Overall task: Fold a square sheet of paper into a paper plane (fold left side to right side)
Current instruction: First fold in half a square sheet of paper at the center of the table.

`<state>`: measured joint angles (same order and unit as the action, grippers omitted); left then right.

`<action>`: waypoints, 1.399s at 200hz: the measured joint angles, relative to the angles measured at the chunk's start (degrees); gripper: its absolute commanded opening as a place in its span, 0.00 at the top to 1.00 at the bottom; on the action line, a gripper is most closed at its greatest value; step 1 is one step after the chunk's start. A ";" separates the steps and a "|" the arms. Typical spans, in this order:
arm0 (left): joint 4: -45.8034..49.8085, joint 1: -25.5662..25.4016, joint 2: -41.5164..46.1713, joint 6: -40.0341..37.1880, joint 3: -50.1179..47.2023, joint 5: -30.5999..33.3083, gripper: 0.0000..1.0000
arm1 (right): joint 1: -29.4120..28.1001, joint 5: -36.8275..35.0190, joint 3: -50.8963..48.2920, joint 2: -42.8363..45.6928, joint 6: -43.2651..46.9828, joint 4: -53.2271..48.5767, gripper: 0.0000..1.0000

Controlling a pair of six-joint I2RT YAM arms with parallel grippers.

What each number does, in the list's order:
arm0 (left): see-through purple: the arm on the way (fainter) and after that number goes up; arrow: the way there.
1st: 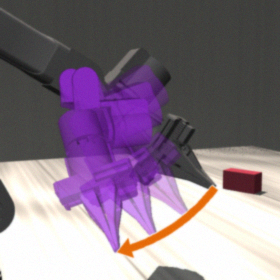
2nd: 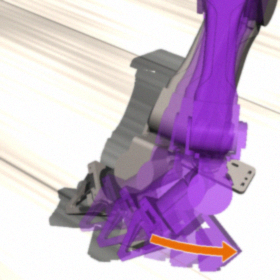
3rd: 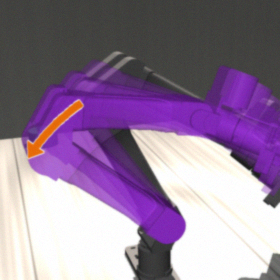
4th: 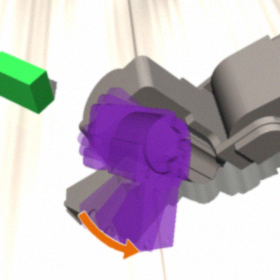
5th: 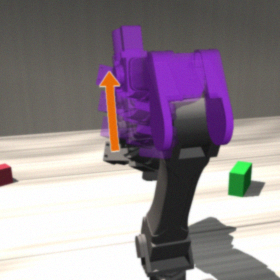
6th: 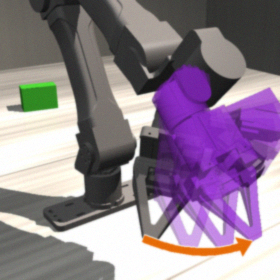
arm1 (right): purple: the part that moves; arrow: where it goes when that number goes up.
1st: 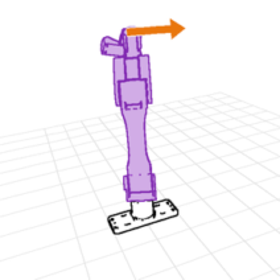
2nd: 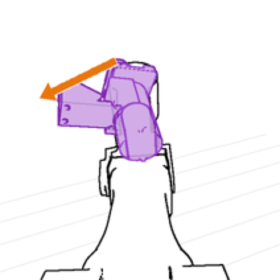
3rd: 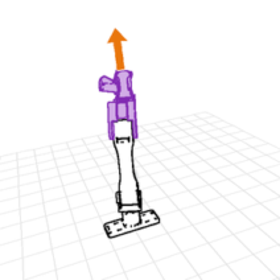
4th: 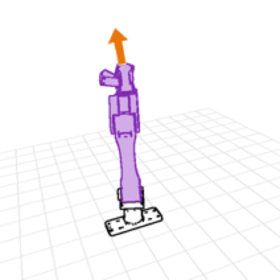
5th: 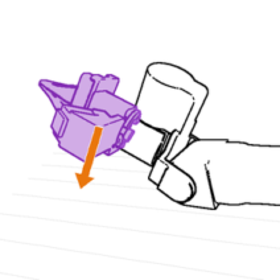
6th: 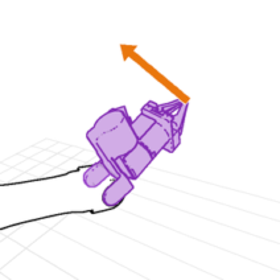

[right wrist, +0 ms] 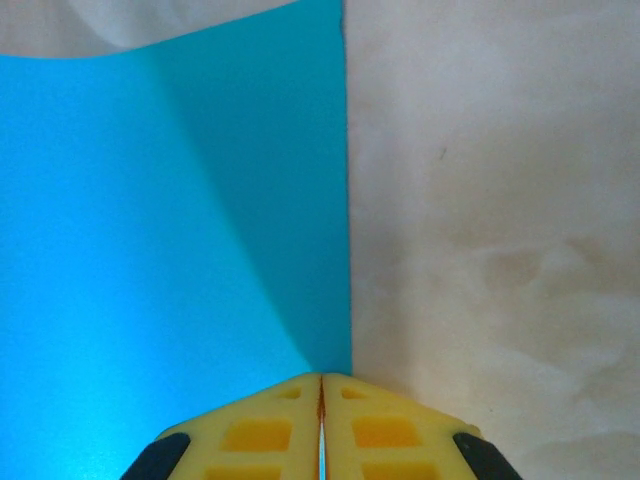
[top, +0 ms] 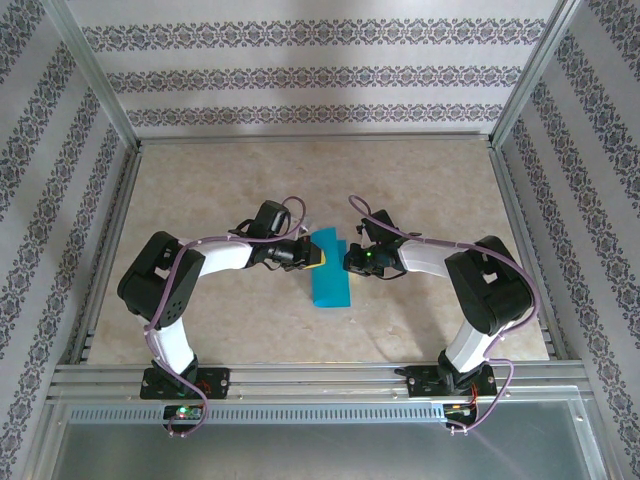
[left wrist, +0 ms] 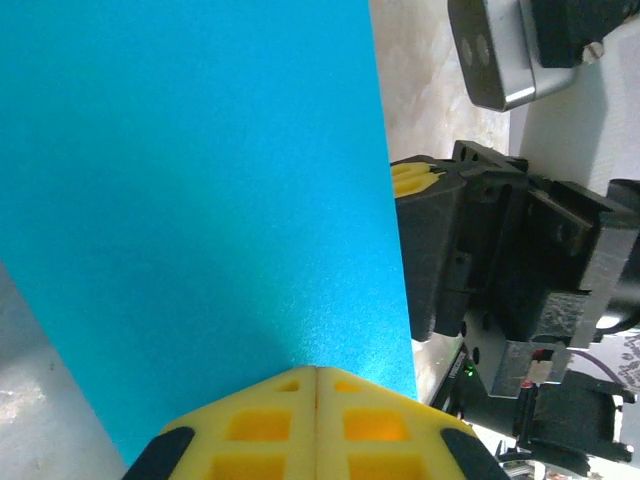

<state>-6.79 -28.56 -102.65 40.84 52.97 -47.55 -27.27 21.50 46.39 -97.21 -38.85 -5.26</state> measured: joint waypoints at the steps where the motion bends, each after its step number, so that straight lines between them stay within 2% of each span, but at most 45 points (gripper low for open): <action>1: 0.00 0.00 0.00 -0.07 0.00 0.00 0.97 | 0.00 0.00 0.00 0.02 -0.02 0.00 0.89; 39: 0.15 -0.02 -0.04 -0.26 0.02 0.02 1.00 | 0.37 -0.02 0.00 4.13 -0.26 -0.04 0.77; 80: 0.33 -0.24 -0.09 -0.28 0.15 0.02 1.00 | 3.96 0.72 -0.90 10.12 0.09 0.04 0.64; 109: 0.74 -0.46 -0.13 -0.31 0.55 0.02 1.00 | 6.62 5.57 -3.50 11.80 -0.90 2.21 0.51; 143: 0.96 -0.63 -0.22 -0.35 0.74 0.04 1.00 | 6.75 12.83 -6.51 11.21 -5.09 8.44 0.48; 164: 1.03 -0.63 -0.35 -0.35 0.74 0.11 1.00 | 6.01 16.28 -6.82 9.07 -8.13 13.51 0.50; 200: 1.25 -0.66 -0.42 -0.55 0.74 0.24 1.00 | 3.74 18.56 -6.80 5.42 -10.95 17.59 0.59; 226: 1.29 -0.66 -0.42 -0.72 0.74 0.26 1.00 | 3.39 18.69 -6.80 4.59 -12.07 18.36 0.70; 243: 1.40 -0.66 -0.42 -0.74 0.74 0.48 1.00 | 3.39 18.45 -6.78 4.59 -11.85 18.38 0.83; 255: 1.42 -0.66 -0.42 -0.76 0.74 0.74 0.92 | 3.39 18.25 -6.75 4.59 -11.93 18.16 0.90; 280: 1.68 -0.68 -0.20 -0.90 0.74 2.25 0.84 | 3.39 17.46 -6.71 4.59 -11.56 17.31 1.00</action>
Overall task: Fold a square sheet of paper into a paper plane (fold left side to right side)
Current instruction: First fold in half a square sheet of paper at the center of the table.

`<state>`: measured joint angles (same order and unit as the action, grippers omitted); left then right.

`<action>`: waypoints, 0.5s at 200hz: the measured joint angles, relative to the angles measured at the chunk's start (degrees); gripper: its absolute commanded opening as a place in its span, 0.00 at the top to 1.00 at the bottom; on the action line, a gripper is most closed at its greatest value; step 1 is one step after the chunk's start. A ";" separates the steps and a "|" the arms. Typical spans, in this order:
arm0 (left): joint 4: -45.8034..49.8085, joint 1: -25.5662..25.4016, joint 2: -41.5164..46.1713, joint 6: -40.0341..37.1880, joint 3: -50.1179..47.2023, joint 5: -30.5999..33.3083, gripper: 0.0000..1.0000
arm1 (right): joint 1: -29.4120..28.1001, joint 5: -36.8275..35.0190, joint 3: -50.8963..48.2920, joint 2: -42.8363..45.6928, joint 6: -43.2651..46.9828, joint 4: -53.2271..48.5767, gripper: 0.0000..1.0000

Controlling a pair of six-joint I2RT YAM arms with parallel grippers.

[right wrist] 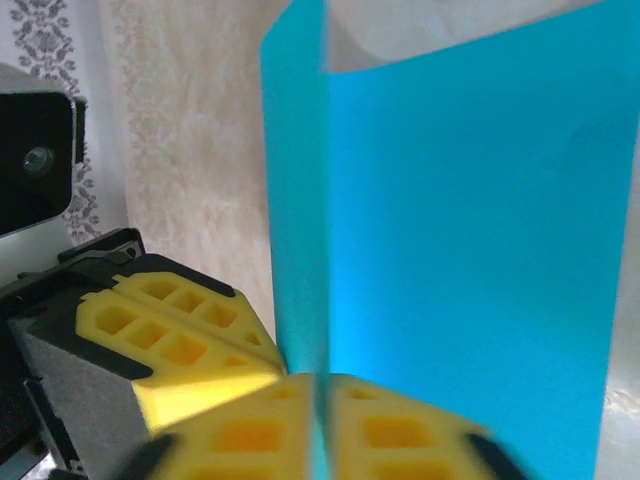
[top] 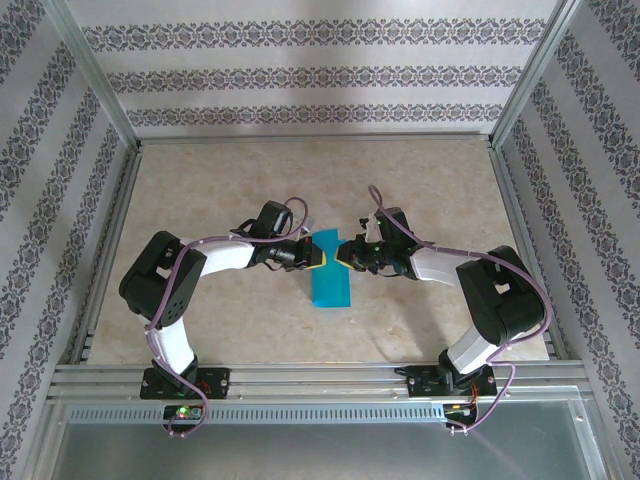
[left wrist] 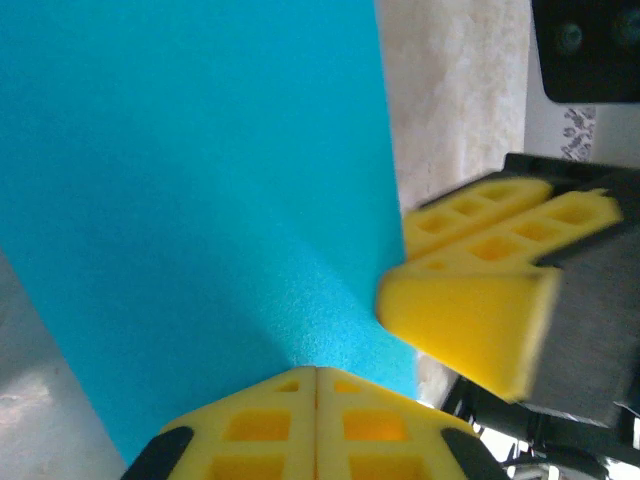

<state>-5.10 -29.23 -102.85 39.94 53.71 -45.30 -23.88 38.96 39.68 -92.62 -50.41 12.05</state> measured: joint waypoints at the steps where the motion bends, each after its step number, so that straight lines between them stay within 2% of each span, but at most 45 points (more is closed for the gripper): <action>1: 0.02 0.00 0.02 -0.04 0.00 0.09 0.84 | 0.00 -0.04 0.00 0.00 0.02 -0.07 1.00; 10: 0.59 0.00 0.66 -0.07 -0.04 1.14 0.83 | -0.02 -0.63 0.00 -0.02 0.39 -0.79 1.00; 67: 6.34 -0.02 10.38 -1.16 -0.76 9.49 0.57 | -0.02 -6.45 2.43 -0.02 4.76 -7.63 1.00; 100: 8.90 -0.13 10.75 -1.01 -1.49 12.04 0.47 | -0.66 -9.44 3.08 -0.02 6.93 -10.38 1.00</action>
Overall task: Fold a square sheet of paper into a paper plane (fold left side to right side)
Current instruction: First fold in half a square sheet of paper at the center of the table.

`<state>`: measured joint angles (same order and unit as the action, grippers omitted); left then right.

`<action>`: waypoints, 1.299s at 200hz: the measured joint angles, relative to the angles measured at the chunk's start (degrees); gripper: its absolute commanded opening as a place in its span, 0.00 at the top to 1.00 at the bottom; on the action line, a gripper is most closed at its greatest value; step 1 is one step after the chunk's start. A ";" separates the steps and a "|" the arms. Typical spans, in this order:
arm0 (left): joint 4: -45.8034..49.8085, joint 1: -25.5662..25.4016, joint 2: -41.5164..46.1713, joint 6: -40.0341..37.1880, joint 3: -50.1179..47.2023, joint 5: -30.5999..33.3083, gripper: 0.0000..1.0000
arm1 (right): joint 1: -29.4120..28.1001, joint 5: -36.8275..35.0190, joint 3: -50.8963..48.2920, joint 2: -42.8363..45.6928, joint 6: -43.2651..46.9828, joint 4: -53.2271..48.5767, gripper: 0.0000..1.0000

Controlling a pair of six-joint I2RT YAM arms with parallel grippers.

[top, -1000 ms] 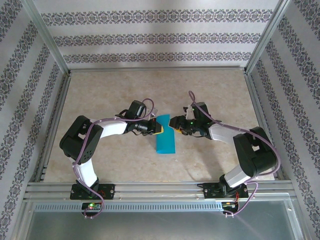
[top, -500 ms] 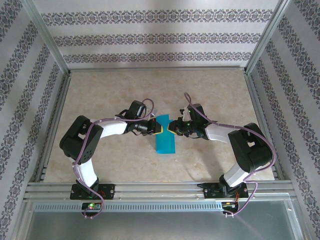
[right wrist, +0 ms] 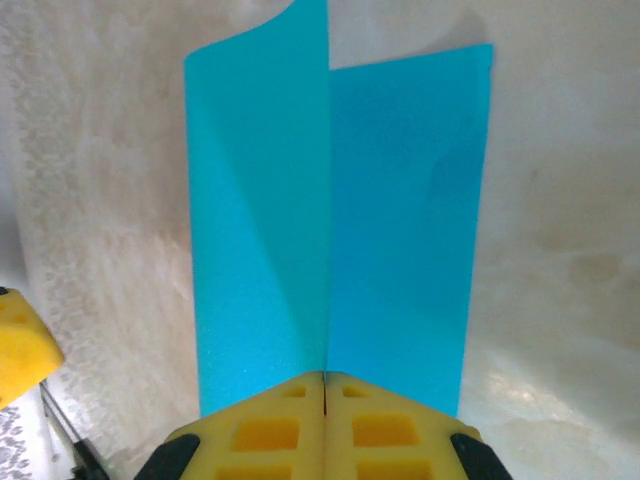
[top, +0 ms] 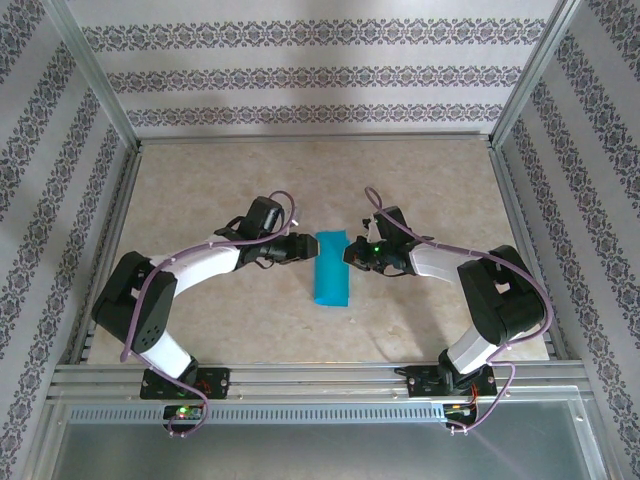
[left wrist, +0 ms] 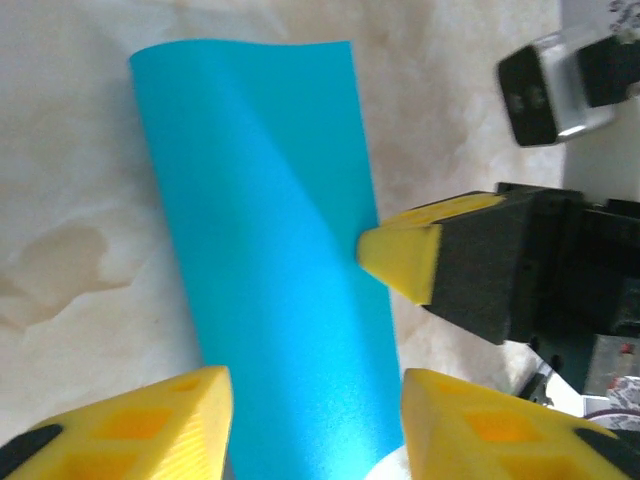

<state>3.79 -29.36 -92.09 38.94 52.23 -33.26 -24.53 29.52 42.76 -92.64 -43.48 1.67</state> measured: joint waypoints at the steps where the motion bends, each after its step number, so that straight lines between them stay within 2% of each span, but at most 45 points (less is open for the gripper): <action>1: 0.11 -0.04 -0.04 0.09 -0.04 0.09 0.47 | -0.02 -0.09 0.00 0.00 0.04 -0.07 1.00; 104: 1.42 -3.39 -9.11 2.08 1.60 2.29 0.43 | -1.16 -2.32 0.74 -0.98 1.51 -2.84 1.00; 191: 5.51 -5.42 -14.08 1.60 7.67 5.05 0.54 | -1.51 -2.99 1.38 -1.22 1.92 -3.93 0.97; 260: 11.34 -6.93 -15.08 0.72 11.02 9.60 0.56 | -1.51 -5.77 2.38 -0.63 4.13 -7.98 0.69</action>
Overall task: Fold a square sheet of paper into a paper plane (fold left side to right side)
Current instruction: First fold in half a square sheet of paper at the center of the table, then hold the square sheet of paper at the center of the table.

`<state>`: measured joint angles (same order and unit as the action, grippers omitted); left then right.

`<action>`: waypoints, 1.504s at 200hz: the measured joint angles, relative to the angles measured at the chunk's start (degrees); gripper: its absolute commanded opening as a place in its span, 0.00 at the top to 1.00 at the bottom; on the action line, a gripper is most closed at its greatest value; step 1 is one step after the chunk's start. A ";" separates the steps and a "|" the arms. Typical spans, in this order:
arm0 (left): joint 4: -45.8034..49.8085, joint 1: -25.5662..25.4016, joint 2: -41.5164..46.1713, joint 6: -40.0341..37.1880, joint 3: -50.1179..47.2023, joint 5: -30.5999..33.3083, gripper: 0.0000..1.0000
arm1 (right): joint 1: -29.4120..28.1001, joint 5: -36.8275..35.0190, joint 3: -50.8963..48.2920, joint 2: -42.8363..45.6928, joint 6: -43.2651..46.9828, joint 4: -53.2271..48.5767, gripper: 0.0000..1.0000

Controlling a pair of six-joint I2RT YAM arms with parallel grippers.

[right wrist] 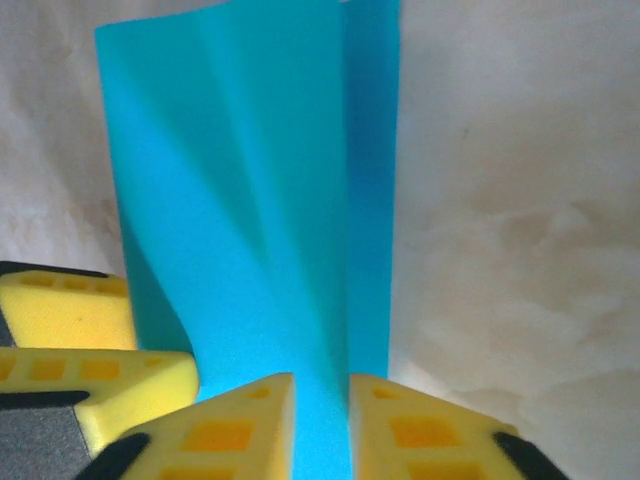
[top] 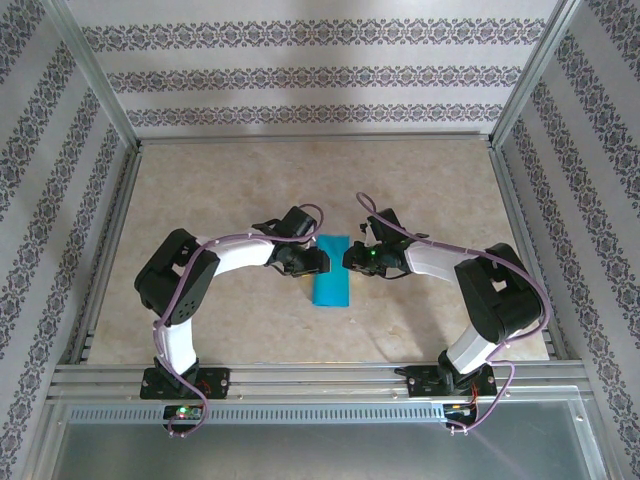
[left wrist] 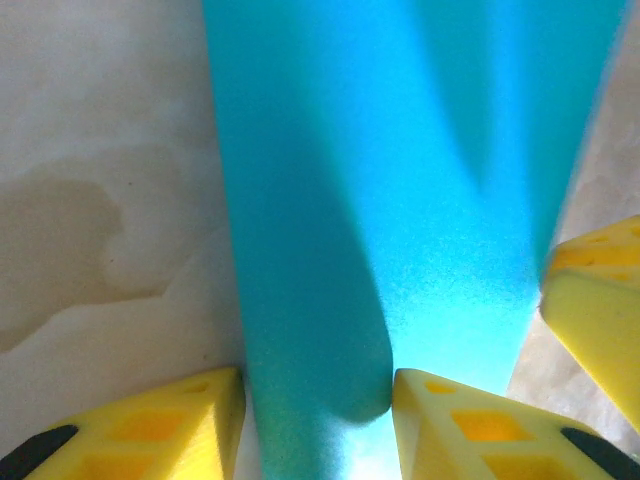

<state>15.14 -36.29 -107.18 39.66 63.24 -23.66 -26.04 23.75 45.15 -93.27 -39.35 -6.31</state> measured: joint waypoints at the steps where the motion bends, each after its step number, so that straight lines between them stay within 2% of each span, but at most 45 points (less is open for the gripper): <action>1: 0.04 0.00 0.00 0.02 0.04 0.02 0.56 | 0.00 -0.24 0.04 0.20 0.28 -0.15 0.69; 21: 1.99 -0.46 -0.74 0.00 1.60 1.07 0.56 | 0.09 -2.67 0.24 2.47 1.66 -2.56 0.63; 61: 8.39 -1.51 -3.23 -0.02 6.56 3.61 0.56 | 2.45 -6.78 0.09 8.92 3.52 -5.22 0.62; 93: 10.01 -2.23 -3.78 0.04 7.74 5.31 0.56 | 4.59 -8.33 -1.09 12.26 3.80 -5.70 0.62; 301: 11.52 -2.67 -4.68 1.62 9.14 6.38 0.54 | 5.31 -7.63 -2.60 12.87 3.82 -5.99 0.62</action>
<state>26.65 -38.96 -111.85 41.28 72.38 -17.28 -20.73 16.12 42.54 -80.40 -35.53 -12.29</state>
